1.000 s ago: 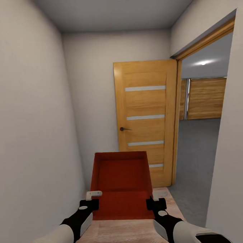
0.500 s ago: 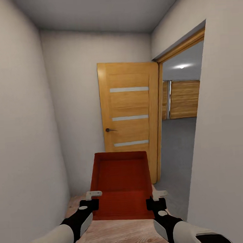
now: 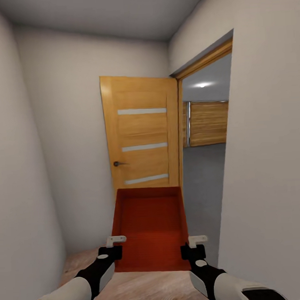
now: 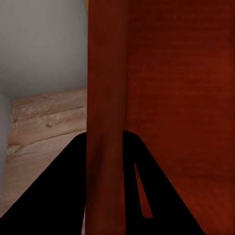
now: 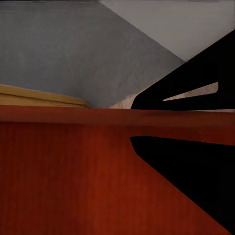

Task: Move the two storage containers from the living room to the garage. In the garage, place one container on the floor and stack the other container on top of it (either order is fine).

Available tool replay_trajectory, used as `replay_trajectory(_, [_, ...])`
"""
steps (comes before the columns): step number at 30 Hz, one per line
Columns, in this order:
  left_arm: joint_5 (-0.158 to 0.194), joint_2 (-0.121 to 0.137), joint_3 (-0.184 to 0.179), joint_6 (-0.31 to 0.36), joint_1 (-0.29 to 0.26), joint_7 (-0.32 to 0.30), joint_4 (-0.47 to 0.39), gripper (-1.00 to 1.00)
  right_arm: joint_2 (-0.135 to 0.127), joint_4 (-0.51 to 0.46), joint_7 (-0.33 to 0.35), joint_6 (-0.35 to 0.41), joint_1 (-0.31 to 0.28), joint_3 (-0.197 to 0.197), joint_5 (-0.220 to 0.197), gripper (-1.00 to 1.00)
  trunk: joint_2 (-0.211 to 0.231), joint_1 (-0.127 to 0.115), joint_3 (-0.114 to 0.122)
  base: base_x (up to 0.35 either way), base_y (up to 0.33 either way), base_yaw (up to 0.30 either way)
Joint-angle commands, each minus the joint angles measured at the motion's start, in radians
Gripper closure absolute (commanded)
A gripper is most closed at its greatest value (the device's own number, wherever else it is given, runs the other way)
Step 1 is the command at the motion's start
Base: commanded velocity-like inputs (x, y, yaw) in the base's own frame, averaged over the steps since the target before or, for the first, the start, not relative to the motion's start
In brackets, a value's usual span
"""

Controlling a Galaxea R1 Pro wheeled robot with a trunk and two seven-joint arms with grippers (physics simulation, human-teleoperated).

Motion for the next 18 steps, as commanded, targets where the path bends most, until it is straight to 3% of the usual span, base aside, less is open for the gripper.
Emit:
replay_trajectory(1, [0.043,0.007,0.053,-0.001,-0.001,0.016,0.003,1.00,-0.010,-0.002,-0.011,-0.030,0.000,-0.024,0.005,1.00,0.000,0.001,0.000,0.206,0.256,-0.284])
replay_trajectory(14, [0.042,0.007,0.053,-0.003,-0.001,0.015,0.003,1.00,-0.009,-0.001,-0.011,-0.030,0.000,-0.024,0.005,1.00,0.000,0.001,0.000,0.207,0.258,-0.284])
replay_trajectory(18, [0.042,0.007,0.053,-0.003,-0.001,0.016,0.000,1.00,-0.010,-0.002,-0.011,-0.030,0.000,-0.024,0.005,1.00,0.000,0.001,0.000,0.105,0.118,-0.284])
